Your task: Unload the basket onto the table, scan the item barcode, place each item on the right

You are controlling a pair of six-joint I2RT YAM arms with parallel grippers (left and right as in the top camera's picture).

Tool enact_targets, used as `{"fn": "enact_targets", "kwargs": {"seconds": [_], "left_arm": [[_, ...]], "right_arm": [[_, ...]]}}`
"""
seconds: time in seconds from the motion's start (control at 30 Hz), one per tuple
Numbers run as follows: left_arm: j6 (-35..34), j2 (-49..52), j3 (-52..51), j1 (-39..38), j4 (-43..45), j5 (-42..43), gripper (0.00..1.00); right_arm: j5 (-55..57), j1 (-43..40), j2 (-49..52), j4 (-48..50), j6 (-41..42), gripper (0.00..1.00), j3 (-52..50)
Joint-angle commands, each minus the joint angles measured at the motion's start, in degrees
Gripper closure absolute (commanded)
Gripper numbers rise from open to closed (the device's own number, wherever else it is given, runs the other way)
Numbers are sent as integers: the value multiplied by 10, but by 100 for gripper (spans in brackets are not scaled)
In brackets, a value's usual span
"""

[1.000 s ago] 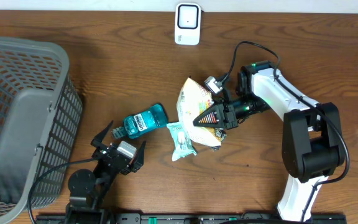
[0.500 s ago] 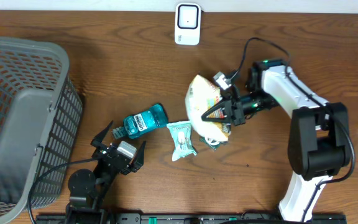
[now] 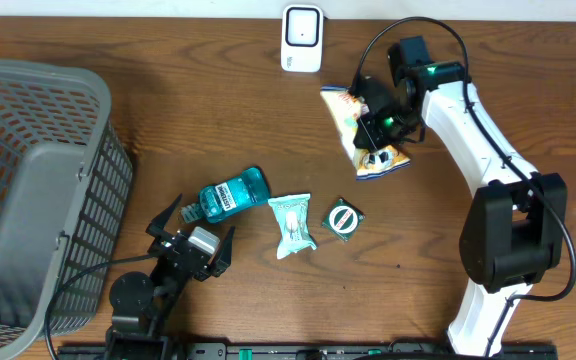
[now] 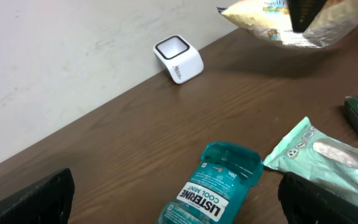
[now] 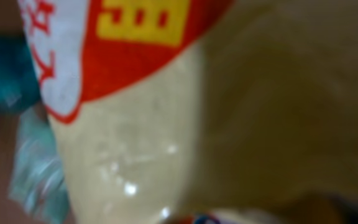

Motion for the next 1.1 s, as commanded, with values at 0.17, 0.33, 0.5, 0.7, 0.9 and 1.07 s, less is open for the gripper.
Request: {"fn": "enact_targets", "kwargs": {"seconds": [0.17,0.33,0.5,0.7,0.9,1.07], "left_arm": [[3,0,-15,-2,-12,11,2],[3,0,-15,-2,-12,11,2],[3,0,-15,-2,-12,11,2],[3,0,-15,-2,-11,11,2],[3,0,-15,-2,-12,11,2],[3,0,-15,-2,-11,11,2]], "right_arm": [[59,6,-11,103,147,99,19],[52,23,-8,149,148,99,23],[55,47,36,169,148,99,77],[54,54,156,133,155,99,250],[74,54,297,76,171,99,458],[76,56,338,66,178,99,522]]}}
